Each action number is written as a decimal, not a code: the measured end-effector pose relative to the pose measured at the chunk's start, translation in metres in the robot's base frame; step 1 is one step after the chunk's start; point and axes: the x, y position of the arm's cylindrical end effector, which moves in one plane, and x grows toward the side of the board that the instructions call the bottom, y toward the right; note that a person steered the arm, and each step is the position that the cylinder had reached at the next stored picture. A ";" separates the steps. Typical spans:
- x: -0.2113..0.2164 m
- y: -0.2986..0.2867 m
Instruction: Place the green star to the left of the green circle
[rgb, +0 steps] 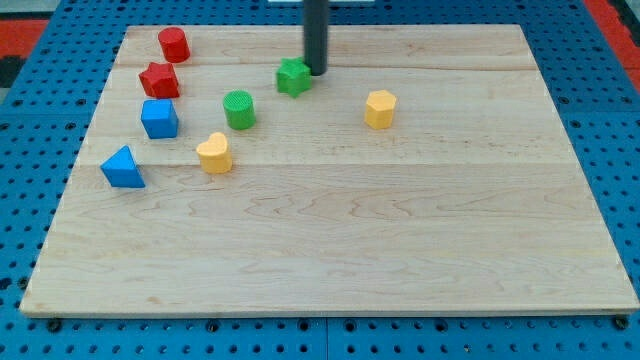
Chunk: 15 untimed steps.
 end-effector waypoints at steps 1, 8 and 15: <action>0.014 0.042; -0.006 -0.136; 0.042 -0.145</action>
